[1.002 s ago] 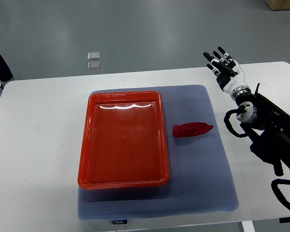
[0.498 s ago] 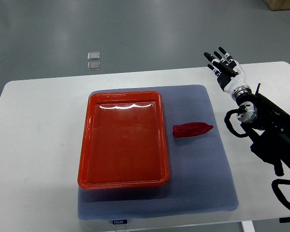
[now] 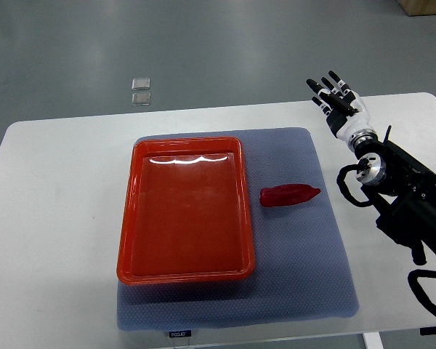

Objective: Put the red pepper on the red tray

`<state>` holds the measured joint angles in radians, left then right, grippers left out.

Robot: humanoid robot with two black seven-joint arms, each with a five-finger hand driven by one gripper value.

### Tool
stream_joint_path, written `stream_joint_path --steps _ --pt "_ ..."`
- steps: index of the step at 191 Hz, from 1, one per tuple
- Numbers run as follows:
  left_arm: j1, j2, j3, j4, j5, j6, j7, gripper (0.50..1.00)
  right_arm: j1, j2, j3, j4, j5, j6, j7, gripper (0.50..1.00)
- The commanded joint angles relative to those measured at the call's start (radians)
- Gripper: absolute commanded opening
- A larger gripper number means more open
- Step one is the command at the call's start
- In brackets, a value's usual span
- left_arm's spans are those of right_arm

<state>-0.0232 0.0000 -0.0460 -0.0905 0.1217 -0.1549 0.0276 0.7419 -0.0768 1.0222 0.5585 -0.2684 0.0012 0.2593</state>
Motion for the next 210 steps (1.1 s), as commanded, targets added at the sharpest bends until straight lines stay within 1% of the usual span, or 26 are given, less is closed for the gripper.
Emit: stream_joint_path --steps 1,23,36,98,148,177,210 --pt "0.0 0.0 0.0 0.0 -0.001 0.0 0.0 1.0 0.002 0.0 -0.001 0.001 0.0 -0.003 0.0 0.917" --pt "0.0 0.0 0.0 0.0 0.001 0.0 0.0 1.0 0.004 -0.001 -0.001 0.001 0.0 -0.003 0.0 0.917" --pt "-0.001 0.0 0.0 0.0 0.001 0.0 0.0 1.0 0.002 -0.003 -0.001 0.02 0.002 -0.004 0.0 0.917" --pt "-0.001 0.0 0.0 0.0 -0.001 0.0 0.0 1.0 0.007 -0.012 -0.002 0.021 0.0 -0.004 0.0 0.917" --pt "0.0 0.0 0.0 0.0 -0.001 0.0 0.0 1.0 0.011 -0.069 -0.017 0.047 -0.002 -0.004 -0.005 0.917" --pt "-0.001 0.0 0.0 0.0 -0.001 0.0 0.0 1.0 0.048 -0.138 -0.039 0.054 -0.012 0.008 -0.014 0.917" --pt "0.0 0.0 0.0 0.0 0.0 0.0 0.0 1.0 0.116 -0.262 -0.195 0.104 -0.014 0.019 -0.014 0.915"
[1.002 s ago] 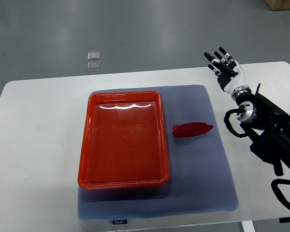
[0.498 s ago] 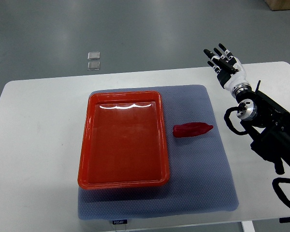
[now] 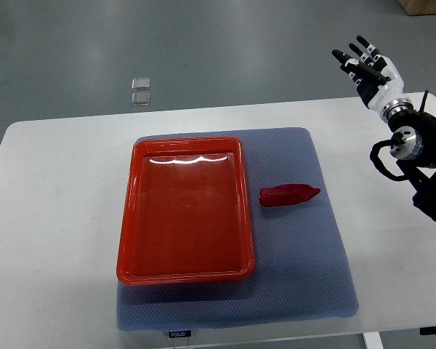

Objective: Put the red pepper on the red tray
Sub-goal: 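Swing the right hand over and lower it toward the red pepper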

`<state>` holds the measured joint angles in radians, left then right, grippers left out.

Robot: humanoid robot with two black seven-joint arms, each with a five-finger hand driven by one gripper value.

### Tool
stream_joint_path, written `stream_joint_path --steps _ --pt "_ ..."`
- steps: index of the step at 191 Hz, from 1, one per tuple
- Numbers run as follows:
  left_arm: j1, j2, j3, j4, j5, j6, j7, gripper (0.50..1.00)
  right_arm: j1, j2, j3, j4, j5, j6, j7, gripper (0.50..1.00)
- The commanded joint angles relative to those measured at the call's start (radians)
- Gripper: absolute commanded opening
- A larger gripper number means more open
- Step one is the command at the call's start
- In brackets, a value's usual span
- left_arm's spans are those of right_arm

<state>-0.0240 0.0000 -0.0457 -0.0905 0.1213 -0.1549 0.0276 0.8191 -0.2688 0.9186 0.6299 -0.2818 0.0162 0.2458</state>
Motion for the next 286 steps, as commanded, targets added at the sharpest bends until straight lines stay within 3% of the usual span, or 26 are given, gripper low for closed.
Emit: stream_joint_path --steps 1,66,100,136,162,194,247,286 --pt "0.001 0.0 0.0 0.0 0.0 0.0 0.0 1.0 0.038 -0.07 -0.092 0.033 0.0 0.004 0.0 0.915" --pt "0.001 0.0 0.0 0.0 0.0 0.0 0.0 1.0 0.224 -0.245 -0.432 0.169 -0.134 0.018 -0.003 0.913" --pt "-0.001 0.0 -0.002 0.0 0.0 0.0 0.0 1.0 0.348 -0.32 -0.622 0.26 -0.258 0.053 -0.054 0.911" --pt "-0.001 0.0 -0.002 0.0 0.0 0.0 0.0 1.0 0.434 -0.4 -0.728 0.402 -0.49 0.162 -0.155 0.911" --pt "-0.001 0.0 -0.002 0.0 0.0 0.0 0.0 1.0 0.485 -0.434 -0.823 0.508 -0.652 0.217 -0.169 0.911" --pt "-0.001 0.0 -0.002 0.0 0.001 0.0 0.0 1.0 0.528 -0.426 -0.975 0.619 -0.827 0.234 -0.22 0.911" --pt "-0.001 0.0 -0.002 0.0 0.001 0.0 0.0 1.0 0.529 -0.348 -1.072 0.626 -0.859 0.234 -0.385 0.899" --pt "-0.001 0.0 -0.002 0.0 0.0 0.0 0.0 1.0 0.52 -0.306 -1.093 0.628 -0.858 0.231 -0.413 0.899"
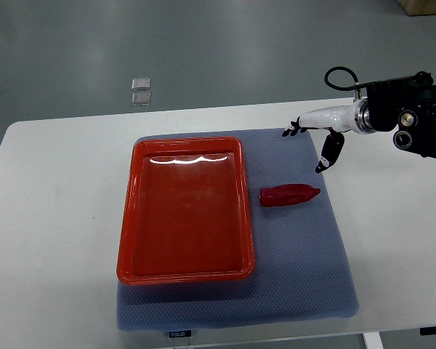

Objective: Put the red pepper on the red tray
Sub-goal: 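Swing the right hand over and lower it toward the red pepper, then close the right hand's fingers around the red pepper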

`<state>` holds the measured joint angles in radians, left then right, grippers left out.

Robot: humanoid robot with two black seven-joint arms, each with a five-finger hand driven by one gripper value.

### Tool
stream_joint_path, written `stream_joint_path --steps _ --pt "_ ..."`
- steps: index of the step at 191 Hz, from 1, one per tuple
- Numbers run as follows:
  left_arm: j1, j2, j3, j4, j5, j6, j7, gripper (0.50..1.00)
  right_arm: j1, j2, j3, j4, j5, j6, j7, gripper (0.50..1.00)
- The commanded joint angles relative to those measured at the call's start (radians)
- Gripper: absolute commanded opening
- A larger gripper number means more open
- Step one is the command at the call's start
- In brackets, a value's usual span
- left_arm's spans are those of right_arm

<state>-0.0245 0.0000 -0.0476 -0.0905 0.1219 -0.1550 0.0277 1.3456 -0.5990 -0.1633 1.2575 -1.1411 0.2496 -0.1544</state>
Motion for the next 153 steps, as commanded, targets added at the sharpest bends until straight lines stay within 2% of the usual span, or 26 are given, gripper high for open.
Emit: stream_joint_path --steps 1,29,67,102,153 --pt "0.0 0.0 0.0 0.0 -0.001 0.0 0.0 1.0 -0.008 0.027 -0.013 -0.001 0.001 -0.004 -0.016 0.901" --pt "0.0 0.0 0.0 0.0 -0.001 0.0 0.0 1.0 -0.036 0.057 -0.016 -0.001 0.015 -0.004 -0.089 0.899" --pt "0.0 0.0 0.0 0.0 -0.001 0.0 0.0 1.0 -0.057 0.087 -0.015 -0.001 0.11 -0.024 -0.152 0.895" --pt "0.0 0.0 0.0 0.0 0.001 0.0 0.0 1.0 -0.066 0.093 -0.016 -0.001 0.224 -0.064 -0.163 0.895" --pt "0.0 0.0 0.0 0.0 0.001 0.0 0.0 1.0 -0.108 0.1 -0.018 -0.018 0.302 -0.168 -0.16 0.893"
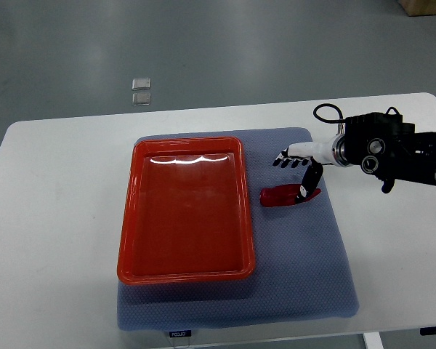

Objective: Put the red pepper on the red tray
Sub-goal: 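Close the right hand's fingers around the red pepper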

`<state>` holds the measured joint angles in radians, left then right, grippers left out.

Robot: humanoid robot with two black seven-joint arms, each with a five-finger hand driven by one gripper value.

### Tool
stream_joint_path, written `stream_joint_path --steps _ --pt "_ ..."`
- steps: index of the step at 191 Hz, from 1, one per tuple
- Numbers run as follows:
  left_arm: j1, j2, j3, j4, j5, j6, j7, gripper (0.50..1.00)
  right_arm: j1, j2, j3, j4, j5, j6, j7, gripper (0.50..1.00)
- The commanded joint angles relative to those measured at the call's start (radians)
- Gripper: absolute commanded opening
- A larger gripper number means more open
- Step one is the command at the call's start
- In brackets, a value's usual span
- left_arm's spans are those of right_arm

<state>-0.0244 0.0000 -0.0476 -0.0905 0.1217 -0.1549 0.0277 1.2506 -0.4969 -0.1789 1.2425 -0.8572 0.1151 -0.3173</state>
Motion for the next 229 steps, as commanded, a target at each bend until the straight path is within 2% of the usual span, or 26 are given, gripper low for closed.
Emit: stream_joint_path --steps 1,17,39,87,149,162,208,229 --pt "0.0 0.0 0.0 0.0 -0.001 0.0 0.0 1.0 -0.016 -0.002 -0.002 -0.003 0.018 -0.037 0.003 0.893" --pt "0.0 0.0 0.0 0.0 -0.001 0.0 0.0 1.0 -0.02 -0.006 -0.002 -0.003 0.012 -0.055 0.007 0.885" --pt "0.0 0.0 0.0 0.0 0.001 0.0 0.0 1.0 -0.026 -0.012 -0.008 -0.003 -0.008 -0.057 0.011 0.832" --pt "0.0 0.0 0.0 0.0 -0.001 0.0 0.0 1.0 -0.03 0.0 -0.025 0.002 -0.074 -0.035 0.012 0.832" --pt "0.0 0.0 0.0 0.0 -0.001 0.0 0.0 1.0 -0.025 0.017 -0.05 0.0 -0.207 -0.045 0.012 0.829" --pt "0.0 0.0 0.0 0.0 -0.001 0.0 0.0 1.0 -0.02 0.017 -0.05 0.0 -0.209 -0.043 0.012 0.799" --pt "0.0 0.0 0.0 0.0 0.001 0.0 0.0 1.0 -0.02 0.023 -0.05 0.014 -0.209 -0.011 0.014 0.738" --pt "0.0 0.0 0.0 0.0 -0.001 0.0 0.0 1.0 -0.02 0.029 -0.05 0.017 -0.209 0.0 0.021 0.735"
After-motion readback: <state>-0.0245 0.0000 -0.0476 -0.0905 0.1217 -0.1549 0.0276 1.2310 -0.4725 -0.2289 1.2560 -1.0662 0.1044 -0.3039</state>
